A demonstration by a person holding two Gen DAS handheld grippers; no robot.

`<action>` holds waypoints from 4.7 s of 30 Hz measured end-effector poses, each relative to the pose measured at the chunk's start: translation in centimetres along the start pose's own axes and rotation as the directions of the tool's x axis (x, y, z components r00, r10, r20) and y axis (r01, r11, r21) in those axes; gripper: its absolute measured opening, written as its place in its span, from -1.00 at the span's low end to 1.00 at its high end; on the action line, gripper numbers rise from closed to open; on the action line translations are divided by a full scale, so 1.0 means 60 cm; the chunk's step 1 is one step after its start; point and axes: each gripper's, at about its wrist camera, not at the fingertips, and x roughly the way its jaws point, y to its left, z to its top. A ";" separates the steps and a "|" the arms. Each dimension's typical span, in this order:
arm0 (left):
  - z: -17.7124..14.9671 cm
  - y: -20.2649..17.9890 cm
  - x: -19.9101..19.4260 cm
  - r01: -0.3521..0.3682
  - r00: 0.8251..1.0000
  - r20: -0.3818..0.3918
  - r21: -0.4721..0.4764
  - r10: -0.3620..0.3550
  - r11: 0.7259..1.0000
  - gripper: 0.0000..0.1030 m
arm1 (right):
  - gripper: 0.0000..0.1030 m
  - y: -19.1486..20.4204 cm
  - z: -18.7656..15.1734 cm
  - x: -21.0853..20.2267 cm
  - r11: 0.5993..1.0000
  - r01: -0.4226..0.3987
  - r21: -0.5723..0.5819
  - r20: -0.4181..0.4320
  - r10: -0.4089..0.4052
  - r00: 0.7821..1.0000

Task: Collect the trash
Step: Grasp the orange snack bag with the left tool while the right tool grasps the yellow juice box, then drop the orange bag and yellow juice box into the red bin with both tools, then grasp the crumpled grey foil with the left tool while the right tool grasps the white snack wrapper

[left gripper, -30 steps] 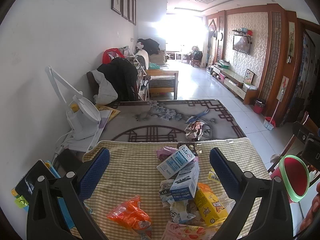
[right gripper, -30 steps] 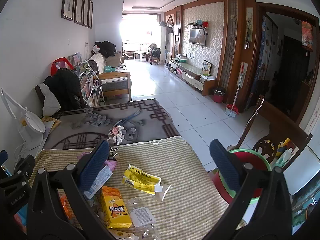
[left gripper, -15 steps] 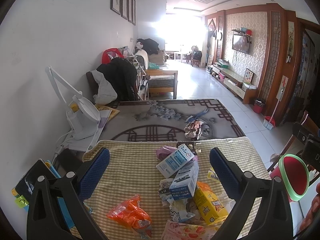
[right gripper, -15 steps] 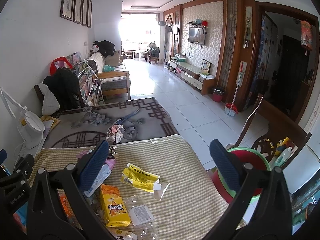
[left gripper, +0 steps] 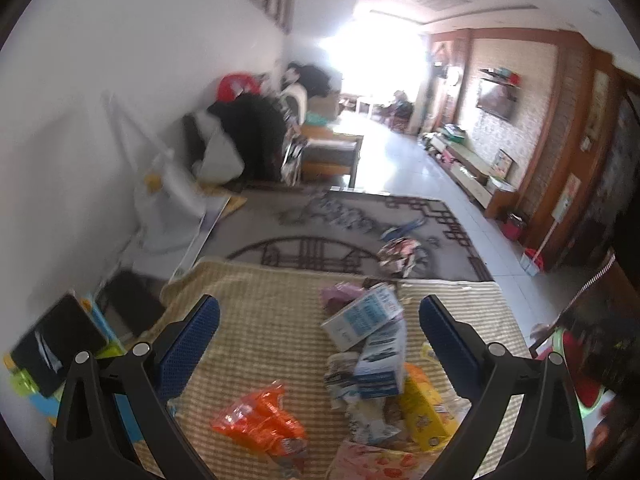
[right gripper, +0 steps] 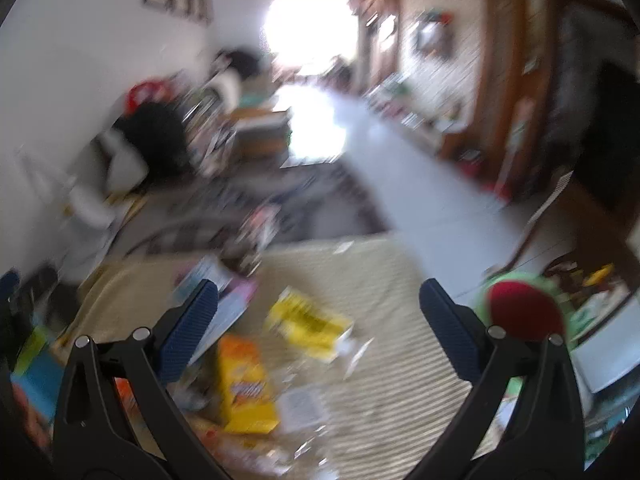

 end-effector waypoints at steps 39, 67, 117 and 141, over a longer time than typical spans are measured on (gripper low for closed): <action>-0.137 0.057 0.121 0.200 0.934 -0.292 -0.047 -0.204 0.979 -0.16 | 0.20 0.026 -0.081 0.105 0.915 -0.370 0.163 -0.195 0.398 0.897; -0.173 -0.667 0.064 0.720 0.675 -0.388 0.158 -0.628 0.676 -0.16 | 0.21 -0.649 -0.142 0.066 0.907 0.046 0.418 -0.170 0.029 0.985; -0.185 -0.018 0.044 0.357 0.898 -0.337 0.180 -0.284 0.916 0.44 | 0.68 0.040 -0.203 0.156 0.837 -0.536 -0.107 -0.534 0.406 0.741; -0.324 -0.065 0.134 0.651 0.669 -0.643 0.262 -0.374 0.713 0.12 | -0.49 -0.025 -0.162 0.092 0.863 -0.498 0.088 -0.357 0.494 0.793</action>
